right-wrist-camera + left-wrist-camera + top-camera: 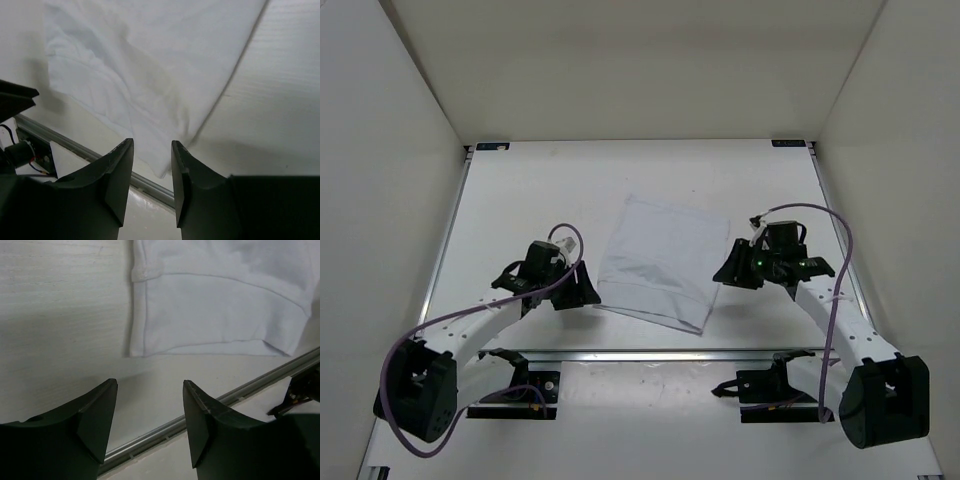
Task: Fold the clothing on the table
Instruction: Flatten the skirt out
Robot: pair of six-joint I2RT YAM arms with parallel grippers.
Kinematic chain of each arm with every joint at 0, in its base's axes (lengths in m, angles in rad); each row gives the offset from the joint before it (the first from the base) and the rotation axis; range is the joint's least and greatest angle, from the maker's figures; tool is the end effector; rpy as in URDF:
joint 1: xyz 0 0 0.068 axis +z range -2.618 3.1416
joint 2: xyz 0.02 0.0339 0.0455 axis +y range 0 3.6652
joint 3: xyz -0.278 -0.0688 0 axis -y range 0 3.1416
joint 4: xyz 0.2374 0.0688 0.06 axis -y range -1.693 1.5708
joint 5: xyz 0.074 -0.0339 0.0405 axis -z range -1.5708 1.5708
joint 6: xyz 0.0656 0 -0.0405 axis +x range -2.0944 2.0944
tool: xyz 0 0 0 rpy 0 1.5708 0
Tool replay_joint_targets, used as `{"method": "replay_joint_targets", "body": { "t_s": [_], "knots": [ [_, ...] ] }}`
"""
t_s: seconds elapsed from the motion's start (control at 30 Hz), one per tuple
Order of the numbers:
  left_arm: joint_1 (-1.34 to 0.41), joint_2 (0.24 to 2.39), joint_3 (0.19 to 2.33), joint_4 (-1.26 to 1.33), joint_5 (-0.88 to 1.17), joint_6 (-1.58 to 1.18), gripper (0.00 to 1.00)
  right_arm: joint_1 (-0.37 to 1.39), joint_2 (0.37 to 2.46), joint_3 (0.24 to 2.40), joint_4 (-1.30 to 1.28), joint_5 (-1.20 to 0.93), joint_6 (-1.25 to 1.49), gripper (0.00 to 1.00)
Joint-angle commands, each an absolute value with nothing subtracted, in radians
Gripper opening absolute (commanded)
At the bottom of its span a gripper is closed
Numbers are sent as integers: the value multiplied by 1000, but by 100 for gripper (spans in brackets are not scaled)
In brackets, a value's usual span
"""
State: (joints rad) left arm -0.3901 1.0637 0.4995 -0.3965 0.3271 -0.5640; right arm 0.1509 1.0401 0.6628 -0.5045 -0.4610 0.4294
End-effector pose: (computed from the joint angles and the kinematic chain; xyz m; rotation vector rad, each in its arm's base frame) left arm 0.1730 -0.0939 0.1687 -0.0927 2.6441 -0.7693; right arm 0.1998 0.0599 0.2191 0.1380 2.4954 0.8156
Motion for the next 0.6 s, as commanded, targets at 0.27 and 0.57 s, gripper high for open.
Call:
{"method": "replay_joint_targets", "body": {
  "t_s": [0.27,0.57],
  "knots": [
    [-420,1262,627,-316,255,-551,62,268,974,444,-494,-397,684,32],
    [-476,1405,686,-314,261,-542,51,276,971,333,-331,-500,768,34]
  ]
}}
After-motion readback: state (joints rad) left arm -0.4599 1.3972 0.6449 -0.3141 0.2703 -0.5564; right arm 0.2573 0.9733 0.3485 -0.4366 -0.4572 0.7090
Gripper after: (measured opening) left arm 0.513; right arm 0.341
